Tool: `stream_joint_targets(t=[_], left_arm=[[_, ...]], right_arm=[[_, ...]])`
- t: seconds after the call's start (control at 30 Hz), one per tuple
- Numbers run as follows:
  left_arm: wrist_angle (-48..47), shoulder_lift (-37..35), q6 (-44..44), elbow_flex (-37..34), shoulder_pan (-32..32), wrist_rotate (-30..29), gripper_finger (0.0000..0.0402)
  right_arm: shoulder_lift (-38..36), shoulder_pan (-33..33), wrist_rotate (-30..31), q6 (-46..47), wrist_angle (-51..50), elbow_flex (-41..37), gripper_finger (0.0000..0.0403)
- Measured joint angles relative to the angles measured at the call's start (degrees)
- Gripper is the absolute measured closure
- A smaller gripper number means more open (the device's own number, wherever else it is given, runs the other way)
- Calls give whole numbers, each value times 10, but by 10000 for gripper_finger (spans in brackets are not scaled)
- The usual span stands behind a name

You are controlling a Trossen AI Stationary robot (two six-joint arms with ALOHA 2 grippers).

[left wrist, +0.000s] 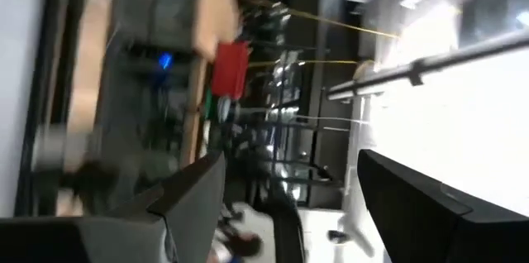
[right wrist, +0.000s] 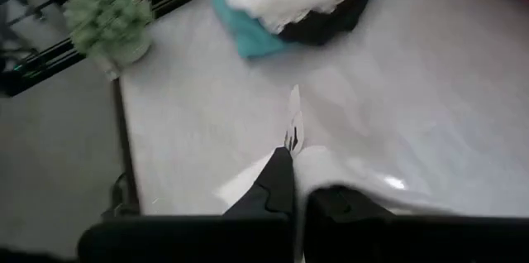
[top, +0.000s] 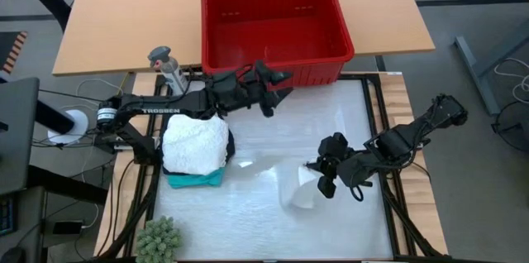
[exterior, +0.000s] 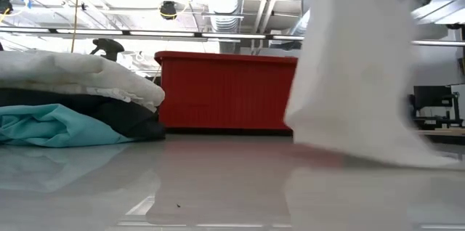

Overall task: Fold laundry
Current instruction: Fold the white shorts

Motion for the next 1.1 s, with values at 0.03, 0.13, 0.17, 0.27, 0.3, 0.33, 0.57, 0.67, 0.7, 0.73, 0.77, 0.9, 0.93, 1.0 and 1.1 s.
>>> stream_joint_targets(t=[0.03,0.13,0.17,0.27,0.3,0.33,0.57,0.67,0.7,0.73,0.77,0.9,0.93,1.0,1.1], left_arm=[[15,1,36,0,10,7,138],[27,-1,108,0,44,54,138],[22,-1,129,0,54,80,138],[5,1,233,0,83,212,138],[-9,1,267,0,92,264,138],[-34,0,302,0,101,316,138],[-326,0,567,0,115,534,138],[-411,0,676,0,103,507,138],[-425,0,695,0,98,489,138],[-433,0,704,0,93,472,138],[-438,0,707,0,88,455,138],[-432,0,704,0,80,448,139],[-430,0,700,0,79,453,139],[-431,0,694,0,84,467,139],[-432,0,692,0,95,483,139]], right_arm=[[0,6,-9,8,0,0,379],[0,28,-49,37,1,0,379],[0,37,-66,45,2,0,379],[0,67,-124,77,7,0,379],[0,77,-149,93,6,0,379],[0,88,-171,111,5,0,379],[0,133,-294,187,-37,0,379],[0,130,-358,204,-89,0,379],[0,125,-382,210,-106,0,379],[0,117,-402,214,-120,0,379],[0,107,-417,214,-130,0,379],[0,50,-431,182,-133,0,379],[0,30,-430,165,-130,0,379],[0,-12,-421,125,-118,0,379],[11,-84,-414,34,-88,0,379]])
